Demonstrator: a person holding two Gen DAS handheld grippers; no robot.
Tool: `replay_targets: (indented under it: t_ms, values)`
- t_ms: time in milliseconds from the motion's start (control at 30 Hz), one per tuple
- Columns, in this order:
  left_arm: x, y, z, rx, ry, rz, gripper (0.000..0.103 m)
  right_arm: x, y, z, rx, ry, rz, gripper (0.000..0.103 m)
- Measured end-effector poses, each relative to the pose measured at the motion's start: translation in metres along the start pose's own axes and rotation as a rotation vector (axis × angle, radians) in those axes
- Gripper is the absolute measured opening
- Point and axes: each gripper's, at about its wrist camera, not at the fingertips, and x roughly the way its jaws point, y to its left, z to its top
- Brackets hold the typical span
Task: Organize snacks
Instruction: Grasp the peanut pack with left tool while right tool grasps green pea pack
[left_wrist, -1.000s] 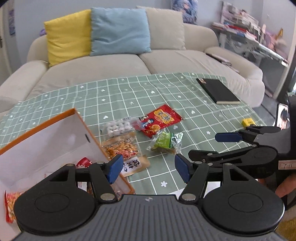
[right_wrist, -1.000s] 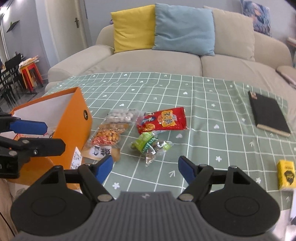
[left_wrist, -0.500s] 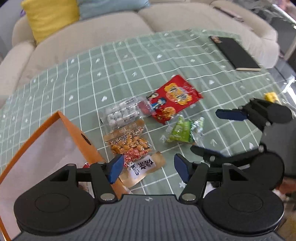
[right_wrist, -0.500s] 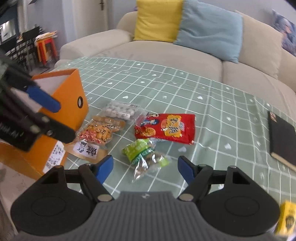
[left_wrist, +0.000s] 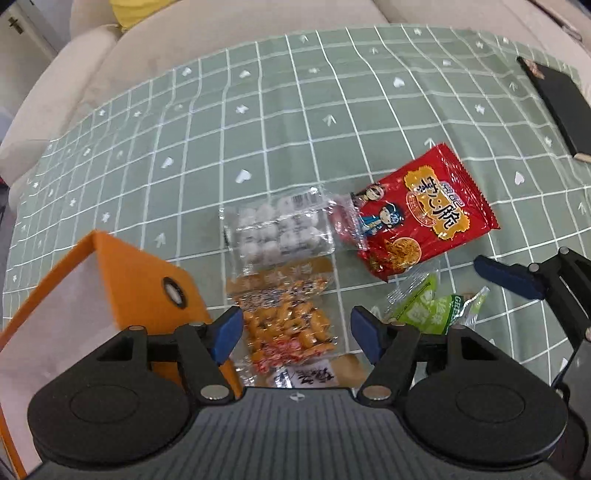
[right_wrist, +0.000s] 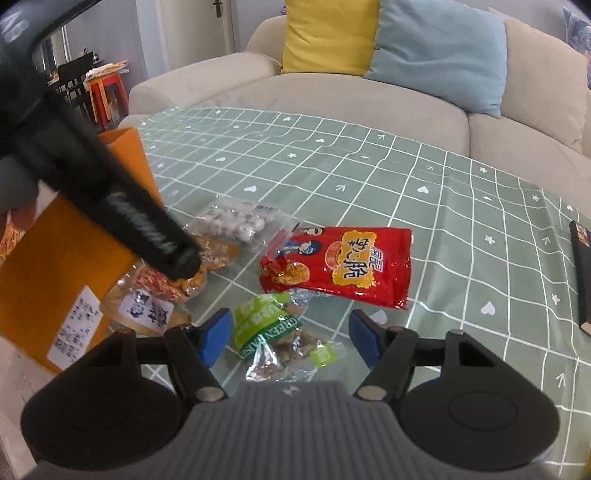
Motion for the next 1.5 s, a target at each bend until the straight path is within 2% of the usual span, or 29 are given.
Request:
replay_targets:
  t_ms: [67,133,167,333,433,567,600,733,833,967,1133,1267,1333,1400,1500]
  values:
    - [0.008,-0.007,0.003,0.015,0.016,0.028,0.078,0.002,0.0,-0.001,0.008,0.0,0.018,0.057]
    - [0.017,-0.014,0.004,0.038,0.026,0.072,0.078,0.005,0.001,0.0,0.007,0.011,0.023,0.044]
    - [0.021,-0.016,0.005,0.039,0.035,0.088,0.078,0.005,0.001,0.001,0.008,0.02,0.023,0.042]
    - [0.035,-0.017,0.006,0.017,0.072,0.107,0.078,0.002,-0.005,0.005,0.018,0.063,0.013,0.038]
    - [0.04,-0.018,0.003,0.029,0.062,0.136,0.072,0.001,-0.01,0.006,0.039,0.081,-0.003,0.038]
    - [0.034,-0.014,-0.002,0.001,0.031,0.122,0.061,0.001,-0.016,0.004,0.064,0.094,-0.015,0.038]
    - [0.032,-0.015,-0.004,0.007,0.016,0.118,0.055,0.001,-0.017,0.004,0.066,0.099,-0.017,0.038]
    - [0.026,-0.024,-0.016,0.066,-0.021,0.115,0.044,-0.004,-0.016,0.002,0.08,0.129,-0.024,0.038]
    - [0.02,-0.037,-0.029,0.122,-0.053,0.106,0.043,-0.01,-0.016,-0.002,0.098,0.157,-0.034,0.038]
    - [0.009,-0.053,-0.049,0.175,-0.117,0.055,0.043,-0.021,-0.018,-0.008,0.119,0.196,-0.061,0.038]
    - [-0.005,-0.065,-0.066,0.179,-0.153,-0.058,0.043,-0.034,-0.009,-0.022,0.056,0.226,-0.097,0.037]
    - [-0.011,-0.066,-0.076,0.192,-0.165,-0.133,0.046,-0.043,-0.009,-0.03,0.048,0.234,-0.095,0.037]
    - [-0.012,-0.061,-0.078,0.183,-0.171,-0.172,0.054,-0.047,-0.012,-0.033,0.062,0.232,-0.089,0.038]
    - [-0.016,-0.057,-0.079,0.169,-0.165,-0.192,0.076,-0.051,-0.015,-0.037,0.072,0.222,-0.084,0.038]
    - [-0.017,-0.052,-0.076,0.145,-0.156,-0.172,0.085,-0.056,-0.019,-0.041,0.088,0.201,-0.069,0.041]
